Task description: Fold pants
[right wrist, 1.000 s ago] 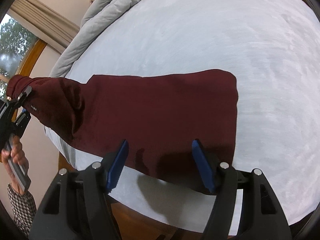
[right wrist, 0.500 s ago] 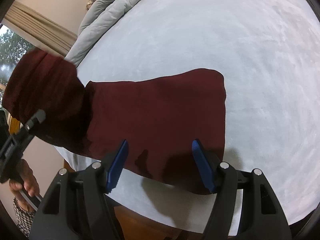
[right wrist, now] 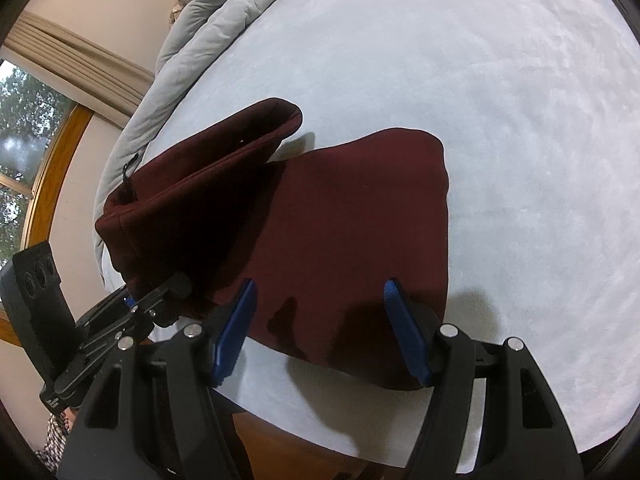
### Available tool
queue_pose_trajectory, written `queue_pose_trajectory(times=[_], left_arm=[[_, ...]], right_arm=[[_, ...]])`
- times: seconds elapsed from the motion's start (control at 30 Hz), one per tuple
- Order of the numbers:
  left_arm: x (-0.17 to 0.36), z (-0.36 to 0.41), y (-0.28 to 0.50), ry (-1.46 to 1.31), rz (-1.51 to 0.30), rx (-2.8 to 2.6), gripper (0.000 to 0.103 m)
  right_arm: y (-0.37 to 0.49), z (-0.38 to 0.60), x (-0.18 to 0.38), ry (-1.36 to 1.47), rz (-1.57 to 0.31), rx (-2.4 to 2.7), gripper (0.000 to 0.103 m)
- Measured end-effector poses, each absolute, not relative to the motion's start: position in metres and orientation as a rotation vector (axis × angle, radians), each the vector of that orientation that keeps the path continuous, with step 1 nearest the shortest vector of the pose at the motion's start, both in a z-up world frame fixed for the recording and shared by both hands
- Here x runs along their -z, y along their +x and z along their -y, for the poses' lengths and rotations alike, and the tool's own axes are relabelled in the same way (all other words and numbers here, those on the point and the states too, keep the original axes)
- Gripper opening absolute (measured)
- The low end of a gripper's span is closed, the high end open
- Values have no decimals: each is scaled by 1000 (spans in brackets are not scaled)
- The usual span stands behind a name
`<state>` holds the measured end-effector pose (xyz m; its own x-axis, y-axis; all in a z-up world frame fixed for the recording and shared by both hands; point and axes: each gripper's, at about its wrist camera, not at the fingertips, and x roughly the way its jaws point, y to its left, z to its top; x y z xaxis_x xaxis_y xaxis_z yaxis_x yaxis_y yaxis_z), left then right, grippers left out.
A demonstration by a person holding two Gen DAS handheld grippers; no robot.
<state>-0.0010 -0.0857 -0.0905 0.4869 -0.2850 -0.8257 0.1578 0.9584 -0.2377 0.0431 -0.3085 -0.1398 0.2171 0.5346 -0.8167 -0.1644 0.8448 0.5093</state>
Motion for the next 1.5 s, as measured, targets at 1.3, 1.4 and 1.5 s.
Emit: queue_pose_trajectory(times=[1.3, 1.4, 1.5], left_arm=[[105, -68, 10, -499, -1107, 18, 92], [116, -76, 7, -543, -1129, 17, 92], [126, -78, 6, -567, -1156, 18, 92]], right_arm=[[85, 262, 151, 354, -1391, -583, 87], [87, 256, 163, 374, -1401, -611, 92], [87, 247, 161, 349, -1384, -640, 92]])
